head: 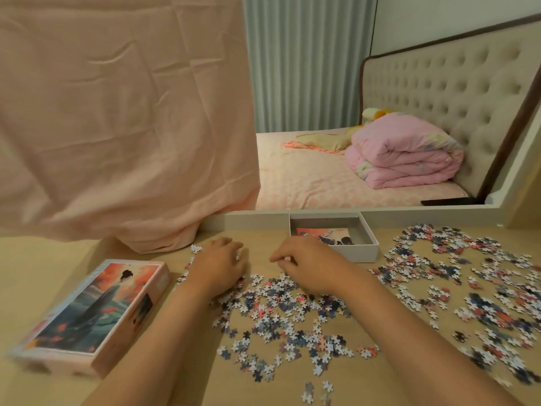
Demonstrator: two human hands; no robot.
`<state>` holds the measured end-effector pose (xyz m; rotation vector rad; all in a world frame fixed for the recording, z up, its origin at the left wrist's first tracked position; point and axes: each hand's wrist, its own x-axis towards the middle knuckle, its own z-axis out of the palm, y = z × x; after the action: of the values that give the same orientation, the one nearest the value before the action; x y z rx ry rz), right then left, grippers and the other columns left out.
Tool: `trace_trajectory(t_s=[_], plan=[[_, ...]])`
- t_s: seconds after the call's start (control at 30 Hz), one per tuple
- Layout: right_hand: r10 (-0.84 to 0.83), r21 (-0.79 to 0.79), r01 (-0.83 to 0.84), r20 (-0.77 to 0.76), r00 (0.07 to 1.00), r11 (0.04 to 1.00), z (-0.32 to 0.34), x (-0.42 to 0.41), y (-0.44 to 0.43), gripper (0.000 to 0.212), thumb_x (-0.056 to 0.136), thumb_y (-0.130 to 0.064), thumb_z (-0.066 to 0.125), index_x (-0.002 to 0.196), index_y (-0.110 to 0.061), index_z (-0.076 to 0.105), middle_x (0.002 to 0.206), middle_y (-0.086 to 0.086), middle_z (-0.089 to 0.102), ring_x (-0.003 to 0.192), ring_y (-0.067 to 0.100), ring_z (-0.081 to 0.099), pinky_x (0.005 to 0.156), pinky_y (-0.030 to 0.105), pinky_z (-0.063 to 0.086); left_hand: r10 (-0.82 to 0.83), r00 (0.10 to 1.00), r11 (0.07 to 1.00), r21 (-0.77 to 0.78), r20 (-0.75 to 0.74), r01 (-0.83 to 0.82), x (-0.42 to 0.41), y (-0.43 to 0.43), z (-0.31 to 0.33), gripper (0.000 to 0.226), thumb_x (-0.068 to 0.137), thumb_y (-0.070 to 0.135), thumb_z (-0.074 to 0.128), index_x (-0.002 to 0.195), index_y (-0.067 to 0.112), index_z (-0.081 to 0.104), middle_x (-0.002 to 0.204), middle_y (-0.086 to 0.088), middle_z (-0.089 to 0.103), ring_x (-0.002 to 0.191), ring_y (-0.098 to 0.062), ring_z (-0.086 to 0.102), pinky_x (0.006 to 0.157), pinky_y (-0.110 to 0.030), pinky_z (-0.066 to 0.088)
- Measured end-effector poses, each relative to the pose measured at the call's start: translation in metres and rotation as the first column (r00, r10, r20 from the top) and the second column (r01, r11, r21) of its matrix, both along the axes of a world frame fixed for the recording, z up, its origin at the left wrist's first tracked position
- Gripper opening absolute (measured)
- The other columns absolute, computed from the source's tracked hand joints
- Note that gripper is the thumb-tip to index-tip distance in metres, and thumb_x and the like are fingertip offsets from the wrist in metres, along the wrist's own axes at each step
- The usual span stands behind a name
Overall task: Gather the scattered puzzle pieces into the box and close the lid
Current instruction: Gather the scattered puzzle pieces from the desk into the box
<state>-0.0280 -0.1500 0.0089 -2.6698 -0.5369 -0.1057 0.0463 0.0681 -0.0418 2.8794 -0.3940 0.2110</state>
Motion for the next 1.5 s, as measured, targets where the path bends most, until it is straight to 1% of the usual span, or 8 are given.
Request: trace_trajectory(t_s=[0.17,0.47,0.57,0.67,0.87,1.1,1.27,1.5], plan=[[-0.054,-0.281,0.036,-0.056,0.997,0.959,-0.024,0.000,0.012,0.033,0.100,-0.035,0.050,0.129,-0.029,0.064,0.119,0.003,0.051,0.111,0.024,0.052,0.095,0.042,0.048,-0.025,0.989,0.998,0.062,-0.145,0.034,-0.014,0.015,-0.008,0.062,0.093,0.066,0.037,0.149,0.040,0.032,0.161,0.001,0.021,0.147,-0.027,0.016,0.120,-0.048,0.012],[-0.028,-0.064,0.023,-0.075,0.997,0.998,-0.017,0.000,0.042,0.030,0.101,-0.023,0.051,0.127,-0.026,0.066,0.118,-0.003,0.054,0.101,0.016,0.057,0.090,0.030,0.045,-0.205,0.978,0.935,-0.300,-0.029,0.187,-0.023,0.022,0.005,0.044,0.096,0.042,0.053,0.135,0.021,0.056,0.140,0.000,0.053,0.125,-0.017,0.050,0.106,-0.031,0.038],[-0.026,-0.084,0.021,-0.059,0.998,0.996,-0.018,0.013,0.059,0.037,0.101,-0.022,0.047,0.137,-0.022,0.057,0.137,0.003,0.050,0.125,0.022,0.047,0.108,0.037,0.038,-0.021,1.000,0.987,-0.161,-0.008,0.020,-0.010,0.042,0.006,0.055,0.098,0.048,0.043,0.145,0.019,0.043,0.153,-0.006,0.039,0.142,-0.023,0.032,0.115,-0.038,0.028],[0.011,-0.187,-0.036,-0.129,0.992,0.982,-0.025,0.026,0.072,0.041,0.101,-0.020,0.046,0.141,-0.012,0.051,0.146,0.010,0.044,0.134,0.031,0.042,0.112,0.041,0.034,0.072,0.975,0.997,0.010,-0.208,-0.072,0.000,0.050,0.001,0.066,0.098,0.052,0.037,0.150,0.012,0.028,0.160,-0.014,0.018,0.149,-0.031,0.009,0.119,-0.044,0.014],[0.019,-0.196,-0.041,-0.116,0.993,0.980,-0.029,0.027,0.075,0.034,0.099,-0.014,0.042,0.118,-0.013,0.070,0.126,0.007,0.056,0.119,0.026,0.048,0.103,0.039,0.041,-0.046,0.984,0.991,-0.134,-0.172,0.023,-0.010,0.051,-0.006,0.047,0.097,0.046,0.047,0.137,0.020,0.050,0.146,-0.005,0.037,0.136,-0.025,0.030,0.113,-0.039,0.029],[0.030,-0.132,-0.038,-0.062,0.998,0.991,-0.018,0.040,0.098,0.034,0.099,-0.017,0.048,0.126,-0.020,0.067,0.127,0.006,0.061,0.116,0.027,0.057,0.095,0.034,0.046,-0.177,0.982,0.970,-0.184,-0.072,0.161,-0.037,0.062,0.021,0.035,0.096,0.033,0.054,0.131,0.030,0.057,0.132,-0.001,0.057,0.119,-0.019,0.053,0.099,-0.034,0.042],[0.049,-0.153,-0.061,-0.077,0.996,0.986,-0.020,0.064,0.136,0.040,0.099,-0.019,0.049,0.138,-0.019,0.056,0.144,0.008,0.048,0.131,0.029,0.047,0.109,0.043,0.040,-0.018,0.989,0.998,0.057,0.149,0.010,-0.040,0.101,0.041,0.036,0.091,0.029,0.056,0.126,0.031,0.061,0.137,0.002,0.052,0.124,-0.023,0.045,0.098,-0.037,0.038],[0.097,-0.264,-0.122,-0.108,0.989,0.957,-0.025,0.099,0.178,0.040,0.091,-0.005,0.046,0.129,-0.013,0.057,0.139,0.009,0.051,0.120,0.031,0.052,0.099,0.042,0.046,0.039,0.999,0.998,0.055,0.018,-0.039,-0.036,0.146,0.040,0.039,0.096,0.030,0.047,0.132,0.025,0.059,0.131,-0.005,0.061,0.121,-0.027,0.053,0.095,-0.036,0.045]])
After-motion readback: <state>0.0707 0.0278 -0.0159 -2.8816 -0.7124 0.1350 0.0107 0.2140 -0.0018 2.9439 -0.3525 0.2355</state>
